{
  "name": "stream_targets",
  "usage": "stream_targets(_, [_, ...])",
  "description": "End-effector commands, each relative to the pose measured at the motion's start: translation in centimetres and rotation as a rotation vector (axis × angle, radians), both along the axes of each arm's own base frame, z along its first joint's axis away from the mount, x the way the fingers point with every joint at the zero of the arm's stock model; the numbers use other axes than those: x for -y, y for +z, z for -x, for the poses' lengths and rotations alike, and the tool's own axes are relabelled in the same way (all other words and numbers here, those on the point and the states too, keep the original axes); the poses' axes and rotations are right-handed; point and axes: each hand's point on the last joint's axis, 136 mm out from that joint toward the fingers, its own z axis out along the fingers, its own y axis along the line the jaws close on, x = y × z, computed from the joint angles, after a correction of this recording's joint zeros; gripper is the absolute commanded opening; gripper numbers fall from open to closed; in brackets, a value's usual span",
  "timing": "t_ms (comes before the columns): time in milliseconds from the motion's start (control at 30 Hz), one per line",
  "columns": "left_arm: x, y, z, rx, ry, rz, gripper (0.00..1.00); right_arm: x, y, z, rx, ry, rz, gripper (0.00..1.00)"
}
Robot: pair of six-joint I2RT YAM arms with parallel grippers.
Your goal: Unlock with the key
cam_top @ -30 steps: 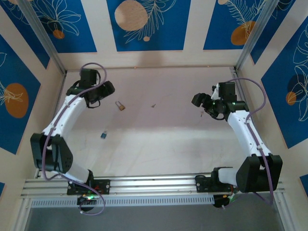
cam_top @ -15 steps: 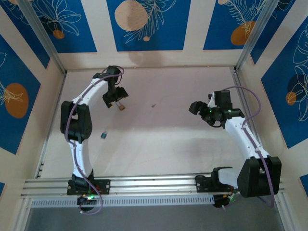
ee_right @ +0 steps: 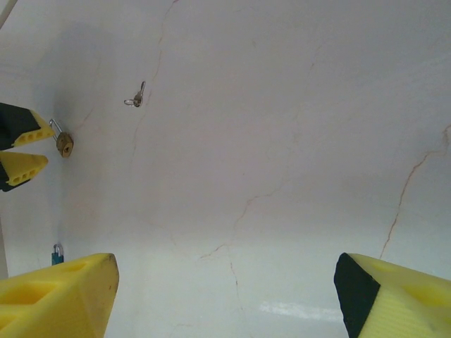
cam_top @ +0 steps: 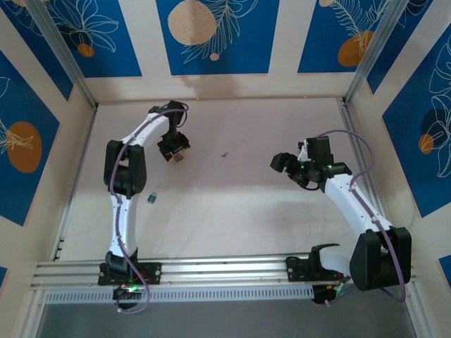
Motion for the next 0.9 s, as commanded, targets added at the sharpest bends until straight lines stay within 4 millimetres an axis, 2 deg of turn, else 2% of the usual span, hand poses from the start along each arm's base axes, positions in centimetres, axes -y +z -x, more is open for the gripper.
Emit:
stream_targets(0, [0.3, -0.3, 0.5, -0.033, 0.006, -0.011, 0.55, -0.2, -0.2, 0.3, -0.003, -0.006, -0.013, 0.81])
stream_targets(433, [0.0, -1.8, 0.7, -0.061, 0.013, -0.038, 0.54, -0.2, -0.7, 0.1, -0.014, -0.002, -0.014, 0.82])
stream_targets(700, [-0.5, -2.3, 0.7, -0.064, 0.005, -0.072, 0.46, -0.2, -1.2, 0.1, -0.022, -0.001, -0.011, 0.82])
stream_targets(867, [-0.8, -2.4, 0.6, -0.060, -0.004, -0.085, 0.46, -0.1, -1.2, 0.1, -0.024, -0.001, -0.010, 0.82])
